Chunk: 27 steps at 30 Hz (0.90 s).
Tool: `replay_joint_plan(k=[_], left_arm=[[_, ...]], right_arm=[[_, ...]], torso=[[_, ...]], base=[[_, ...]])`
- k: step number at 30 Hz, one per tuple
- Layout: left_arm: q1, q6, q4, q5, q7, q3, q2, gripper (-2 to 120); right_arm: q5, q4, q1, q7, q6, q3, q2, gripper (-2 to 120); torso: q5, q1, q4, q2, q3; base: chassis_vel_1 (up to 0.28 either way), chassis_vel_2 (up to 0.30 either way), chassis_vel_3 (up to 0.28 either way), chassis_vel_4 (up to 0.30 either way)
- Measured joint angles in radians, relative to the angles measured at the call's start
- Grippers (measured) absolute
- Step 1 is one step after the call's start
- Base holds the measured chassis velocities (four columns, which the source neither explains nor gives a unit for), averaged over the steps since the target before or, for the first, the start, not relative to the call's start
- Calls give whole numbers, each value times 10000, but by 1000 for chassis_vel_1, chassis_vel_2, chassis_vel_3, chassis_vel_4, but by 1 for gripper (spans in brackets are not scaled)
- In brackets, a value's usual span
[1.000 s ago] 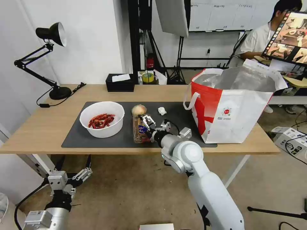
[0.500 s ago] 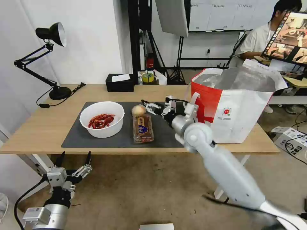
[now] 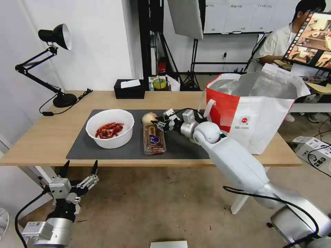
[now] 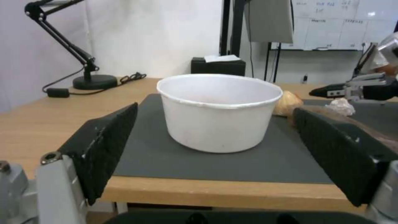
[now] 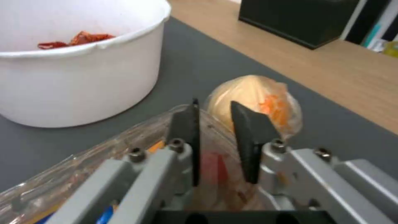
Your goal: Pick up the trash from the table and place it into the takeout bag.
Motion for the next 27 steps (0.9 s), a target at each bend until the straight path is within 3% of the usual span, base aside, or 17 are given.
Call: replay_joint_plan(k=[5,27], left_arm=[[-33,1,0,0,18,41,-29,100],[-58,28,-73,-35,53,93,88,100]], right_arm=[[-10,-207,197,-218,-167,-213,113,0],[303,-959,448,-410,-701,-461,469,0]], torso=[[-1,-1,0,0,0],[0,-1,0,0,-2]], base=[[0,0,0,0],[0,0,0,0]])
